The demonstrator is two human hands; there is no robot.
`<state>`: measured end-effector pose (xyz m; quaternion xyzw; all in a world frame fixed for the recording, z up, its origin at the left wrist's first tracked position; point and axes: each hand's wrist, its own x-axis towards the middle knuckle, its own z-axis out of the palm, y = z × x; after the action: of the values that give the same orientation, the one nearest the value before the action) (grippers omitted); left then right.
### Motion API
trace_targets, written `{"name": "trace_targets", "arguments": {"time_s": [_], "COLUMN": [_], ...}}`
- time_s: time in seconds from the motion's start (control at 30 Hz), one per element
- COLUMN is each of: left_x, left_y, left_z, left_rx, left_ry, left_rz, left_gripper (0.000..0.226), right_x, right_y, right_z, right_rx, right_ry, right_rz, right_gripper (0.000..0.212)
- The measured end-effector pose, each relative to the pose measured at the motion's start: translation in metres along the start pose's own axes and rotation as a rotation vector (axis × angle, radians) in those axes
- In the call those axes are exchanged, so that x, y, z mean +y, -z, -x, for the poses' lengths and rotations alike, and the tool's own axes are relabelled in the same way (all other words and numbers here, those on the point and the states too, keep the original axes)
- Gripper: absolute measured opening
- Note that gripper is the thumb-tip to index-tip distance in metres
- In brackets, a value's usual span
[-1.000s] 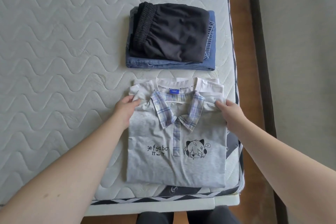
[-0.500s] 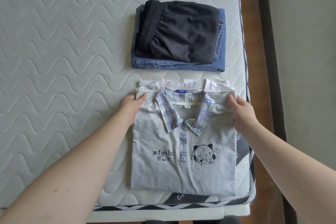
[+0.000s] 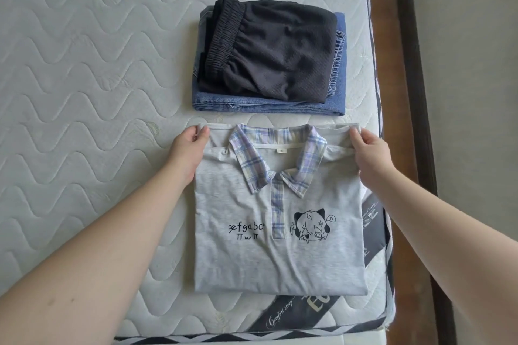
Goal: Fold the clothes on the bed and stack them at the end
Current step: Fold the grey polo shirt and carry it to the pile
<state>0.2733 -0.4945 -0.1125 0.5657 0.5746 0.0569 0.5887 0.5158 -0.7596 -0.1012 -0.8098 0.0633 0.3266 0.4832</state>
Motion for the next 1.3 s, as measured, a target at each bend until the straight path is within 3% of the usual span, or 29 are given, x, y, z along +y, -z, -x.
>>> {"name": "trace_targets", "arguments": {"time_s": [0.13, 0.2, 0.33, 0.47, 0.63, 0.77, 0.97, 1.07, 1.17, 1.3], "left_x": [-0.002, -0.007, -0.030, -0.058, -0.094, -0.119, -0.172, -0.183, -0.174, -0.162], "left_y": [0.002, 0.008, 0.025, 0.033, 0.029, 0.030, 0.044, 0.045, 0.047, 0.052], "left_z": [-0.014, -0.008, 0.015, 0.048, 0.099, 0.136, 0.190, 0.206, 0.210, 0.209], "left_rx": [-0.026, -0.033, -0.071, -0.048, -0.154, -0.152, -0.161, -0.105, -0.036, 0.059], "left_ry": [0.145, 0.134, 0.143, 0.169, 0.213, 0.187, 0.208, 0.222, 0.115, -0.056], "left_rz": [-0.066, -0.032, -0.029, 0.010, 0.016, -0.046, -0.161, -0.196, -0.235, -0.335], "left_gripper": [0.064, 0.072, 0.051, 0.047, 0.016, 0.023, 0.027, 0.020, 0.019, 0.018], "right_x": [-0.001, 0.003, 0.030, 0.057, 0.078, 0.097, 0.130, 0.139, 0.144, 0.145], "right_y": [0.006, 0.014, 0.029, 0.037, 0.052, 0.059, 0.066, 0.066, 0.070, 0.078], "right_z": [-0.004, 0.005, 0.033, 0.053, 0.078, 0.113, 0.160, 0.174, 0.183, 0.188], "right_rx": [0.040, 0.027, 0.036, -0.097, -0.145, -0.103, -0.036, -0.130, -0.222, -0.098], "right_ry": [-0.024, -0.010, 0.021, 0.005, 0.095, 0.134, 0.029, -0.048, -0.046, 0.057], "right_rz": [0.217, 0.281, 0.384, 0.622, 0.765, 0.797, 0.755, 0.810, 0.804, 0.666], "right_gripper": [0.047, 0.051, 0.061, 0.039, 0.053, 0.045, 0.043, 0.048, 0.035, 0.032]}}
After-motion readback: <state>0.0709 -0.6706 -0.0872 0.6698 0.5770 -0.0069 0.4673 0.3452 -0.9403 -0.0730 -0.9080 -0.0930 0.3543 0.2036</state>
